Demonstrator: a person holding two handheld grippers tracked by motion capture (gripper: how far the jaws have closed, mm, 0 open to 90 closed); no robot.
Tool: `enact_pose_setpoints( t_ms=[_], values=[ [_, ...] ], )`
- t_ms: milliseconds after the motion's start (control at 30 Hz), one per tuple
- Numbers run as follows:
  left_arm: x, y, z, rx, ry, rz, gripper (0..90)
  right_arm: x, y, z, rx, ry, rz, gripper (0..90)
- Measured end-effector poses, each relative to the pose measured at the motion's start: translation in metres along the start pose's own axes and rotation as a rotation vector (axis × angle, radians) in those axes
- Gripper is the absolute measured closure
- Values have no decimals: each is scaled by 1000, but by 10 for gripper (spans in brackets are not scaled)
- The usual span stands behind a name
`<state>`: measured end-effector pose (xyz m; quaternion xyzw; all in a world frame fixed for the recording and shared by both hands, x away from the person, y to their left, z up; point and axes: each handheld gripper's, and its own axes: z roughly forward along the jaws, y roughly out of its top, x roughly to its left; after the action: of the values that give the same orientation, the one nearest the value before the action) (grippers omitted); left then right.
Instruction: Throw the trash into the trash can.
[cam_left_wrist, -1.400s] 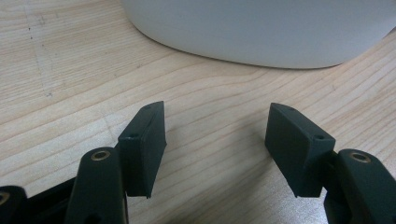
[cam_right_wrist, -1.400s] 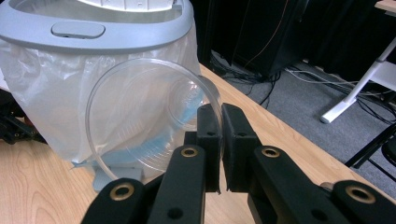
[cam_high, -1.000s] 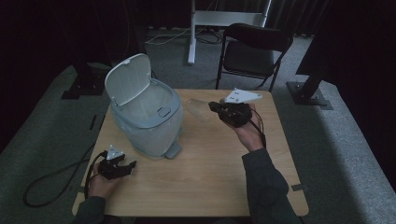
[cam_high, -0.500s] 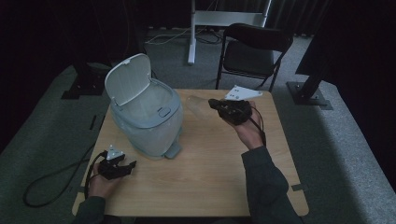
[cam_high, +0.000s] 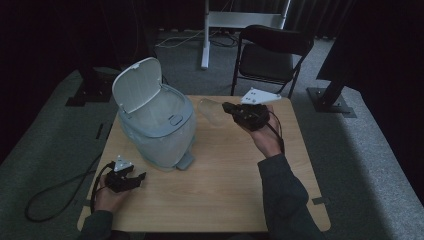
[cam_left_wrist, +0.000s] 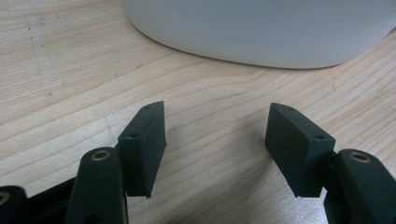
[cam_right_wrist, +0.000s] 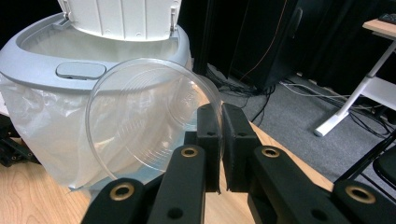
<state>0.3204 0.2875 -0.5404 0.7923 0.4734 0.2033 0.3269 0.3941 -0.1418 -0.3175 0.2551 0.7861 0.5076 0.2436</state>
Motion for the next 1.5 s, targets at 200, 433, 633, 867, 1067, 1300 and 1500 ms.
enact_pose_setpoints(
  t_ms=[200, 433, 633, 867, 1067, 1300, 1500],
  values=[
    [0, 0, 0, 0, -1, 0, 386, -1, 4, 1, -11, -4, 1, 862],
    [0, 0, 0, 0, -1, 0, 386, 1, 9, 2, -16, -2, -3, 863],
    [0, 0, 0, 0, 0, 0, 386, 1, 15, 2, -28, -4, -6, 863],
    [0, 0, 0, 1, 0, 1, 385, 2, 22, 6, -44, 4, -5, 863],
    [0, 0, 0, 1, 0, 0, 385, 3, 29, 11, -54, 13, -5, 862],
    [0, 0, 0, 0, -1, 0, 386, 2, 40, 22, -75, 39, 20, 862],
    [0, 0, 0, 2, 1, 0, 384, 5, 52, 40, -64, 78, 28, 862]
  ],
)
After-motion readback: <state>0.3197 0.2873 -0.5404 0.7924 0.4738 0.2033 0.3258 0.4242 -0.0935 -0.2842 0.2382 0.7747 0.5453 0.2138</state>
